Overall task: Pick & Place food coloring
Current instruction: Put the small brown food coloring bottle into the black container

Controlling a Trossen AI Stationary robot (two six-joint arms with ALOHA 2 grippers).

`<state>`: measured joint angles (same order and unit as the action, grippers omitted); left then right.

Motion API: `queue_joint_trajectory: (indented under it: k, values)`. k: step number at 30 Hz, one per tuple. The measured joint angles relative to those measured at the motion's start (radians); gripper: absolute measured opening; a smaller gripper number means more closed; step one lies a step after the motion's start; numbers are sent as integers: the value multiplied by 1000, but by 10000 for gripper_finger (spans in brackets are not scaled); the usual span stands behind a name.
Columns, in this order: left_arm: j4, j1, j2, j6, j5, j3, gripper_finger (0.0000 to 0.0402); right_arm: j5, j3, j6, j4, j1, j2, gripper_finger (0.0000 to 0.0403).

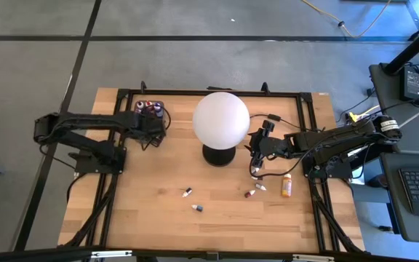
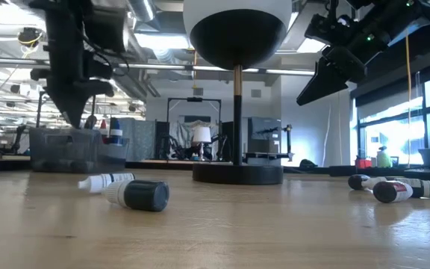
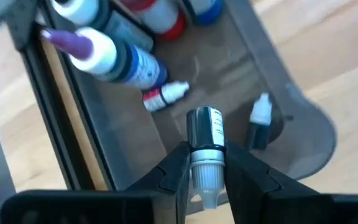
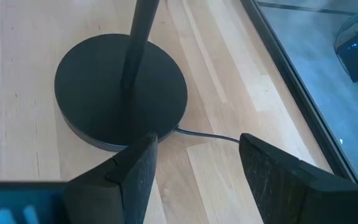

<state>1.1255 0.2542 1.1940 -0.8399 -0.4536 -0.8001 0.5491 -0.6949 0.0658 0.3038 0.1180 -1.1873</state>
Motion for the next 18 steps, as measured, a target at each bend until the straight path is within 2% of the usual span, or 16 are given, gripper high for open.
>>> queue_joint_trajectory:
  k: [3, 10, 14, 18]
  values:
    - [0, 67, 20, 76, 59, 0, 79, 0, 0, 0, 0, 0, 0, 230]
    - [-6, 183, 89, 178, 90, -1, 79, 0, 0, 0, 0, 0, 0, 230]
    - [-21, 214, 147, 215, 140, -1, 87, 0, 0, 0, 0, 0, 0, 230]
    - [-43, 223, 209, 253, 142, -1, 88, 0, 0, -19, 0, 0, 0, 230]
